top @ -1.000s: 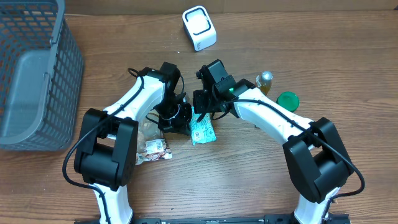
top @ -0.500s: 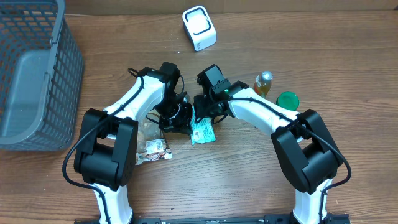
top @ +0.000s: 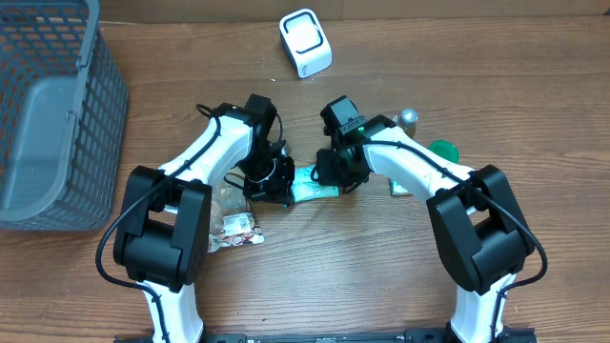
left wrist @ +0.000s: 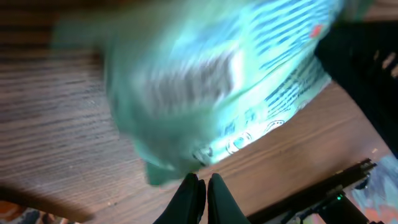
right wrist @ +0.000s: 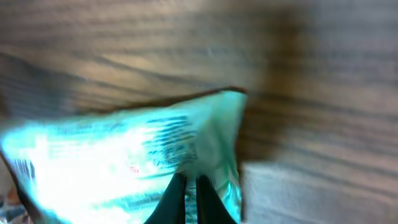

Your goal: Scan the item barcode

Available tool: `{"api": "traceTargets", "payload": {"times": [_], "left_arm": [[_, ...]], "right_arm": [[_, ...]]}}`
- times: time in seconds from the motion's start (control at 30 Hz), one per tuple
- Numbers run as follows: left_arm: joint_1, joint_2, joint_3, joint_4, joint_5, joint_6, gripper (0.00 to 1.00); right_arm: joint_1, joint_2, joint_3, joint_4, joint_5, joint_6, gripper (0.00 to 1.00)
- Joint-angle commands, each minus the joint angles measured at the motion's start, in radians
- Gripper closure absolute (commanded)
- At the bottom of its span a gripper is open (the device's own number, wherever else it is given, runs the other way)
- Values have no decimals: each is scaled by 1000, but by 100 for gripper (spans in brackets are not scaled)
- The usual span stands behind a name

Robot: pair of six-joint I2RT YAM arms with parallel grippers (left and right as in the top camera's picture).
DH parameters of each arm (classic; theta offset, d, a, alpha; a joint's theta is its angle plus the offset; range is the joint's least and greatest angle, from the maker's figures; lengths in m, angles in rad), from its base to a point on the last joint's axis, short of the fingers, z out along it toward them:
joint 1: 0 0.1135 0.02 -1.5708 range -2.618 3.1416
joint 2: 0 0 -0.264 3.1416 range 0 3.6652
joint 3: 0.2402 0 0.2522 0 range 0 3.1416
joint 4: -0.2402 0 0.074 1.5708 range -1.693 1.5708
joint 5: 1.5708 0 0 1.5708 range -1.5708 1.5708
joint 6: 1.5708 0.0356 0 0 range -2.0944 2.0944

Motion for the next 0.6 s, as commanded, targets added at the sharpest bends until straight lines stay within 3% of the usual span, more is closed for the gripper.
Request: {"api": "traceTargets", "payload": {"times": [0.0,0.17,0.37,0.57], "left_arm": [[-10,13,-8,5,-34,12,95],[-5,13,2,35,-34,12,96],[3,13,110,-9,-35,12,96],[-27,17,132,95,-184,-43,96]], "right_arm": [[-2,-16,-5,-16,-21,-5,93],[-2,-37,55,-63,-22,-76,92],[-2,-60,100,-103,-21,-86,81],[-24,-61,100,-123,-23,-86,37]]}}
